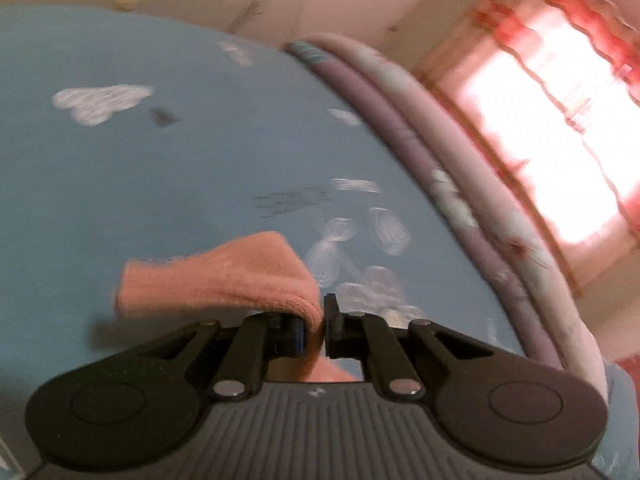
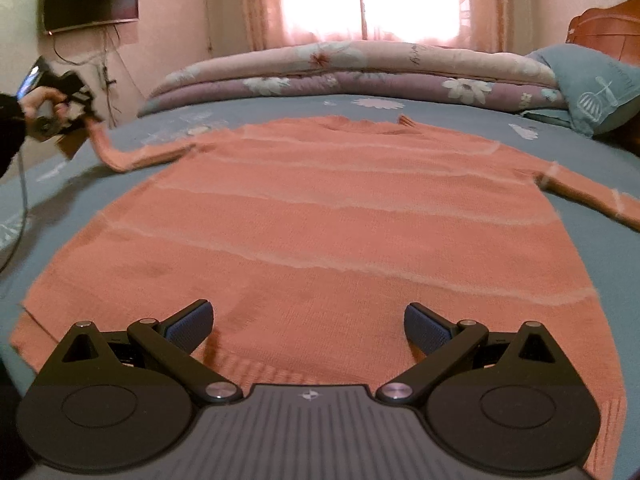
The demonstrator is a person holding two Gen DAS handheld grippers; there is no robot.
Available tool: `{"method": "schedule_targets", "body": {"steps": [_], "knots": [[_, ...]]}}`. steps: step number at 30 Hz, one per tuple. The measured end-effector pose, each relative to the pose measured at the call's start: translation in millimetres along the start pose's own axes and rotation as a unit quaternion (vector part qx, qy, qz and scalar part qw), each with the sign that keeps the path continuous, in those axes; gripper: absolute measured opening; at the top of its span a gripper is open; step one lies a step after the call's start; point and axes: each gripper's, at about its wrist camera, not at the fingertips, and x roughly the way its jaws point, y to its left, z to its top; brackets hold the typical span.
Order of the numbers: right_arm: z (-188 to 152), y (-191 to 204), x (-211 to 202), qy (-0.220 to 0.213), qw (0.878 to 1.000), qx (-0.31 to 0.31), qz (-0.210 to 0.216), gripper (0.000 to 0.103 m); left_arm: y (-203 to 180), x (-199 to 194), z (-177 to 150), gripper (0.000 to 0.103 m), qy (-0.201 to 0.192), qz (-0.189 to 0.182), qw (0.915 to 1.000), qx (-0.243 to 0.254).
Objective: Fold clothes
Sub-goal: 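Move the left gripper to the ribbed sleeve cuff and pinch it, then carry the sleeve across the sweater body toward the collar, open left gripper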
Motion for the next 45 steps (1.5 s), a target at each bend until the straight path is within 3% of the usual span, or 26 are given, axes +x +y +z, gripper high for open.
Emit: {"method": "schedule_targets", "body": {"steps": [5, 11, 23, 31, 45], "knots": [[4, -4, -8, -0.013, 1.000, 0.014, 0.014, 0.103, -66, -6, -10, 0.006, 0.009, -0.045, 0.9975, 0.054], [8, -13, -17, -0.025, 0.998, 0.045, 0.024, 0.103, -144, -9, -40, 0.006, 0.033, -0.092, 0.9877, 0.122], [13, -22, -30, -0.038, 0.997, 0.064, 0.030, 0.103, -257, -6, -119, 0.006, 0.090, -0.184, 0.9598, 0.192], [14, -25, -35, -0.040, 0.996, 0.076, 0.029, 0.103, -291, -2, -177, 0.006, 0.126, -0.211, 0.9422, 0.227], [12, -25, -31, -0.024, 0.997, 0.072, 0.017, 0.103, -293, 22, -308, 0.006, 0.178, -0.238, 0.9154, 0.271]]}}
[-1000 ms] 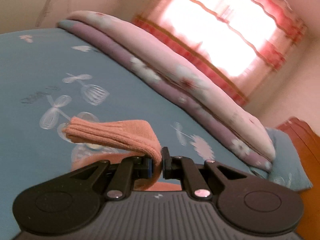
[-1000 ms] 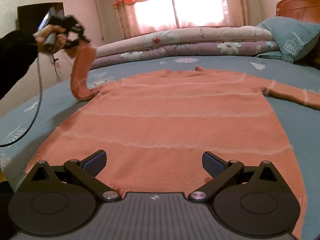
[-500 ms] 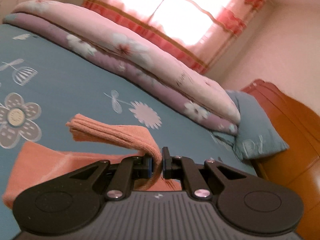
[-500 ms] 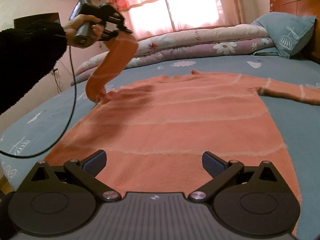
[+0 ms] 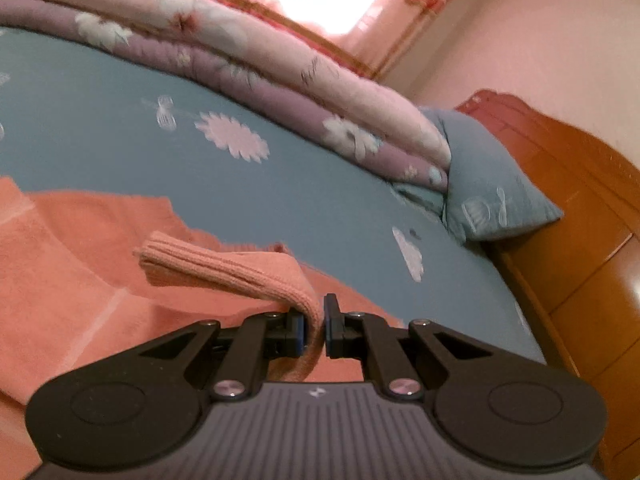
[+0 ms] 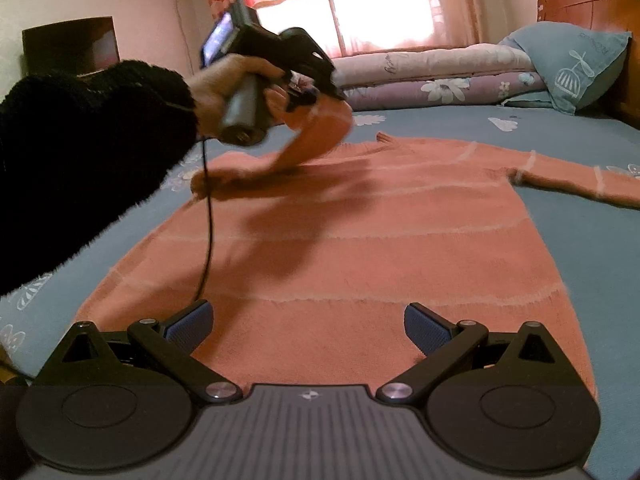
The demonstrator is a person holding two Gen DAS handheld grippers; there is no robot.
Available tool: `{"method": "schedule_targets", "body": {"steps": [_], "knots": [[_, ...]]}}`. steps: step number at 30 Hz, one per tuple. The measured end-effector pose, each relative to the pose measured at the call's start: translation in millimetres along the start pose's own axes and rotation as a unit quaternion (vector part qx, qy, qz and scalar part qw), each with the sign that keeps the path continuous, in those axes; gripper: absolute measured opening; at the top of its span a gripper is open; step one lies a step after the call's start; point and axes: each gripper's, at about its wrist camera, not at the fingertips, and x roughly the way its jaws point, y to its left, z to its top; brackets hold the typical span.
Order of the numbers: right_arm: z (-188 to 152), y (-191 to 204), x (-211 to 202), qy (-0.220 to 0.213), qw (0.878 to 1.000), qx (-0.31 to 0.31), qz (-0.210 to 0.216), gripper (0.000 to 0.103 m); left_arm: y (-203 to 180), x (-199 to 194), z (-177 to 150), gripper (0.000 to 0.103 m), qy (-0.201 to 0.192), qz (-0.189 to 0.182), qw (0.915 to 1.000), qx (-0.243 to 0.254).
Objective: Fold clothes
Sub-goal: 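Carry the sleeve across the sweater body toward the collar, open left gripper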
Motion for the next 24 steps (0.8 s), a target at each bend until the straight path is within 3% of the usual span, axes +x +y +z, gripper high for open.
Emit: {"method": "schedule_targets", "body": {"steps": [3, 5, 6, 8, 11, 14, 16, 18, 20, 24], "knots": [[-1, 0, 2, 0.007, 1.000, 0.001, -0.005, 0.103, 0, 17, -17, 0.007, 0.027, 0.010, 0.9995, 0.013], [-2, -1, 3, 0.011, 1.000, 0.002, -0.008, 0.103, 4, 25, -23, 0.015, 0.054, 0.017, 0.9983, 0.016], [-2, -2, 4, 0.012, 1.000, 0.003, -0.009, 0.103, 7, 27, -26, 0.025, 0.062, 0.023, 0.9977, 0.017], [-3, -2, 5, 0.016, 1.000, 0.004, -0.012, 0.103, 11, 23, -28, 0.029, 0.069, 0.016, 0.9972, 0.022], [-4, -5, 9, 0.022, 1.000, 0.006, -0.016, 0.103, 12, -4, -28, 0.036, 0.056, -0.011, 0.9968, 0.055], [-5, -7, 12, 0.022, 0.999, 0.009, -0.022, 0.103, 12, -51, -33, 0.059, 0.019, -0.036, 0.9911, 0.127], [-6, -8, 14, 0.022, 0.999, 0.011, -0.021, 0.103, 16, -84, -41, 0.073, -0.017, -0.021, 0.9830, 0.182], [-3, -11, 13, 0.023, 0.999, 0.026, -0.014, 0.103, 25, -113, -49, 0.074, -0.052, 0.016, 0.9706, 0.234], [-1, -14, 13, 0.025, 0.999, 0.041, -0.008, 0.103, 40, -136, -58, 0.076, -0.078, 0.072, 0.9518, 0.288], [31, -17, 15, 0.033, 0.998, 0.044, -0.018, 0.103, 78, -143, -72, 0.079, -0.075, 0.181, 0.9146, 0.354]]}}
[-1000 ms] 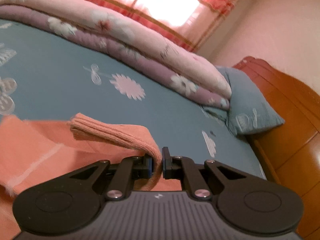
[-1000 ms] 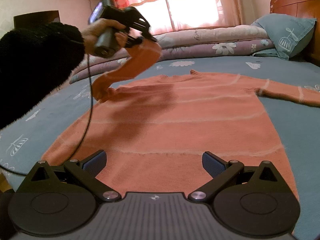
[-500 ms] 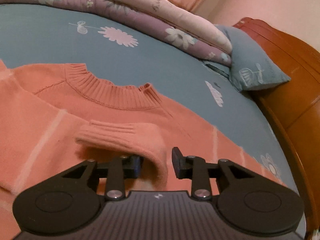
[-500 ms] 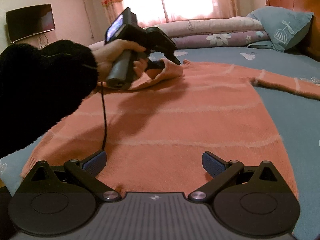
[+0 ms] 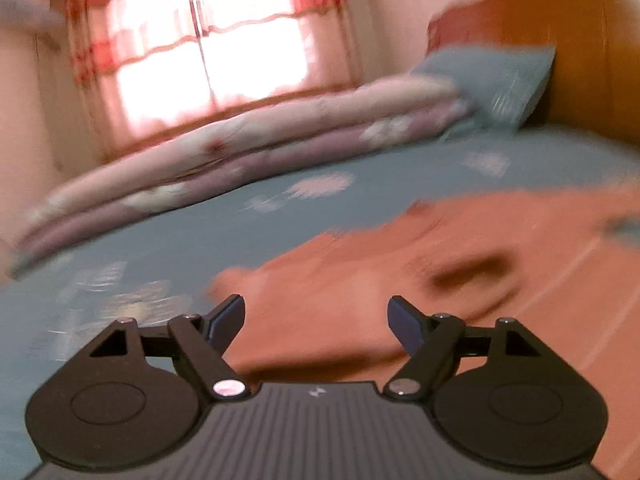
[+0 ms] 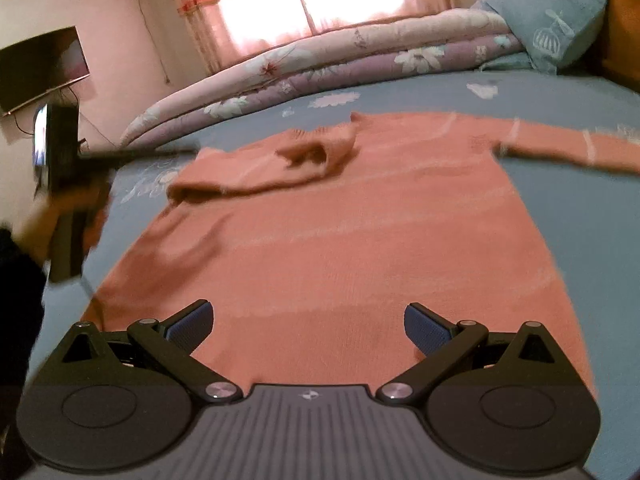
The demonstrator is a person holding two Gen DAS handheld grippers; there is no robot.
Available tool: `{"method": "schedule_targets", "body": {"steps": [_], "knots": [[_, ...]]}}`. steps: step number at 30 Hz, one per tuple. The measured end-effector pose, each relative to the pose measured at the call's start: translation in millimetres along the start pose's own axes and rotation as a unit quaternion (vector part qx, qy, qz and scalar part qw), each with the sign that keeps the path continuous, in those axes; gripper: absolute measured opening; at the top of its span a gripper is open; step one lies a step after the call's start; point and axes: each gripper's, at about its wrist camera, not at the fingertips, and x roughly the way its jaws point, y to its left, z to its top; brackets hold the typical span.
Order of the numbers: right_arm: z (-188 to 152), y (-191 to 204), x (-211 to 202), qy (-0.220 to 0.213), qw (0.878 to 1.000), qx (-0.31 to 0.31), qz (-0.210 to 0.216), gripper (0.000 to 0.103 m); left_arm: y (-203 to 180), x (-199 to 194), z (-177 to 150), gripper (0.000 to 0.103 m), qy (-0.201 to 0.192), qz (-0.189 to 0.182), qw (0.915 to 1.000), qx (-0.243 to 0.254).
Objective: Fold clothes
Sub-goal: 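Carry the sleeve across the sweater body toward the collar, open left gripper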
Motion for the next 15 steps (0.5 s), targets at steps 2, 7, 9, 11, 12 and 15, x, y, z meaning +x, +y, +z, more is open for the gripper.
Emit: {"method": "schedule_targets", "body": {"steps": [2, 7, 9, 11, 12, 15], "knots": [[26, 8, 6, -0.007, 0.999, -0.039, -0.018, 0.103, 7, 12, -16, 0.079, 0.024, 0.038, 0.9988, 0.019], [97, 38, 39, -0.038, 0.983, -0.165, -0.067, 0.103, 24, 37, -30, 0.080, 0.054, 0.059, 0.9968, -0.009], [116, 49, 65, -0.038, 0.975, -0.204, -0.082, 0.103, 30, 48, -32, 0.080, 0.054, 0.074, 0.9955, -0.026], [131, 59, 95, -0.026, 0.967, -0.234, -0.094, 0.103, 36, 56, -36, 0.080, 0.057, 0.096, 0.9929, -0.041], [134, 63, 110, -0.020, 0.964, -0.247, -0.101, 0.103, 40, 61, -38, 0.081, 0.064, 0.103, 0.9912, -0.053], [135, 73, 154, -0.006, 0.949, -0.288, -0.127, 0.100, 60, 61, -43, 0.083, 0.055, 0.090, 0.9884, -0.110]]}}
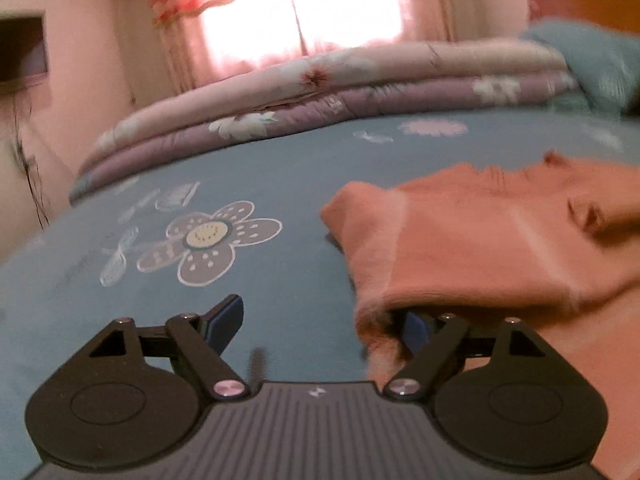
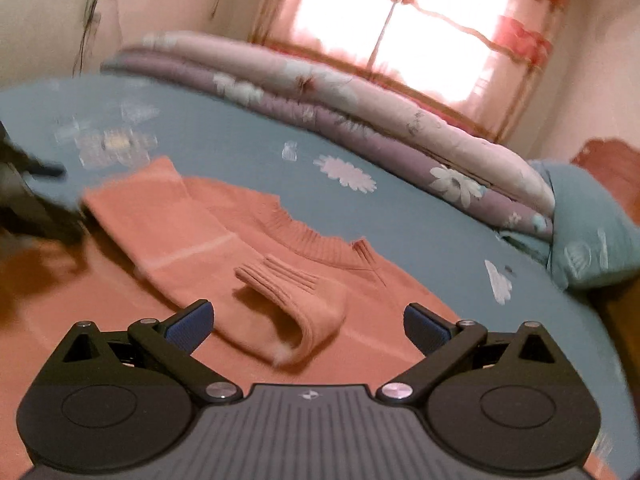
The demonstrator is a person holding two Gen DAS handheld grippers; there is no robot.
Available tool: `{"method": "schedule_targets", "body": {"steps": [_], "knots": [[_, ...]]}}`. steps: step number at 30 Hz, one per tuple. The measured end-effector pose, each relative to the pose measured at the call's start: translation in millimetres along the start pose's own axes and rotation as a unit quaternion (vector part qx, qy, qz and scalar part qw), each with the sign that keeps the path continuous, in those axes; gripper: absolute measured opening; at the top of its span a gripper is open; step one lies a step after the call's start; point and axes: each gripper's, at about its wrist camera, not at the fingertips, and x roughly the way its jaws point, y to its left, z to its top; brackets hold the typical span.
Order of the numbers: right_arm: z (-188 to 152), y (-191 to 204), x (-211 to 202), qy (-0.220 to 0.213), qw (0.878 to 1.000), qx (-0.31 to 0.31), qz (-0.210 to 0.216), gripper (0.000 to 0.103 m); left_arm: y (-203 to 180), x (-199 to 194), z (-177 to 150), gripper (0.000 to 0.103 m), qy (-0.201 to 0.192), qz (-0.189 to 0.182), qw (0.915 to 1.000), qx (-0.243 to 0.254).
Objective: Fold clothes
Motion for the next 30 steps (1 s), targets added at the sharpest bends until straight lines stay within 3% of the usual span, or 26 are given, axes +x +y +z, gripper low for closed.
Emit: {"method": "schedule_targets", "body": {"steps": [3, 5, 7, 10, 12, 13, 14, 15, 18, 20, 23, 28, 30], "knots": [[2, 11, 28, 0.016, 1.000, -0.014, 0.001, 0.088, 11, -1, -2, 0.084, 0.001, 0.007, 0.9985, -0.054], [3, 19, 42, 0.024, 0.999, -0.021, 0.005, 0.087, 13, -4, -4, 0.084, 0.006, 0.006, 0.9960, -0.089], [7, 27, 51, 0.023, 0.999, -0.040, 0.001, 0.086, 8, -6, -6, 0.084, 0.000, 0.015, 0.9965, -0.083], [11, 40, 70, 0.033, 0.995, -0.093, -0.026, 0.076, 12, -1, -8, 0.084, 0.008, 0.007, 0.9958, -0.091], [11, 41, 82, 0.058, 0.990, -0.116, -0.048, 0.046, 22, 5, -10, 0.086, 0.021, -0.011, 0.9924, -0.121], [11, 41, 88, 0.069, 0.988, -0.127, -0.058, 0.039, 27, 8, -12, 0.087, 0.027, -0.018, 0.9902, -0.136], [13, 35, 87, 0.066, 0.990, -0.110, -0.062, 0.025, 30, 9, -13, 0.087, 0.029, -0.024, 0.9886, -0.146], [14, 26, 84, 0.061, 0.993, -0.077, -0.065, 0.022, 31, 10, -13, 0.087, 0.030, -0.026, 0.9879, -0.150], [9, -15, 77, 0.077, 0.994, 0.060, -0.057, 0.022, 28, 10, -13, 0.087, 0.030, -0.022, 0.9888, -0.144], [-7, -39, 82, 0.116, 0.983, 0.136, -0.049, 0.025, 28, 12, -14, 0.087, 0.034, -0.023, 0.9886, -0.145], [-31, -65, 83, 0.148, 0.963, 0.220, -0.049, 0.051, 33, 15, -15, 0.090, 0.045, -0.027, 0.9863, -0.157], [-41, -85, 55, 0.134, 0.946, 0.284, -0.085, 0.064, 42, 16, -14, 0.091, 0.055, -0.045, 0.9813, -0.179], [-35, -84, 43, 0.107, 0.950, 0.280, -0.088, 0.064, 46, 16, -11, 0.091, 0.065, -0.062, 0.9809, -0.173]]}}
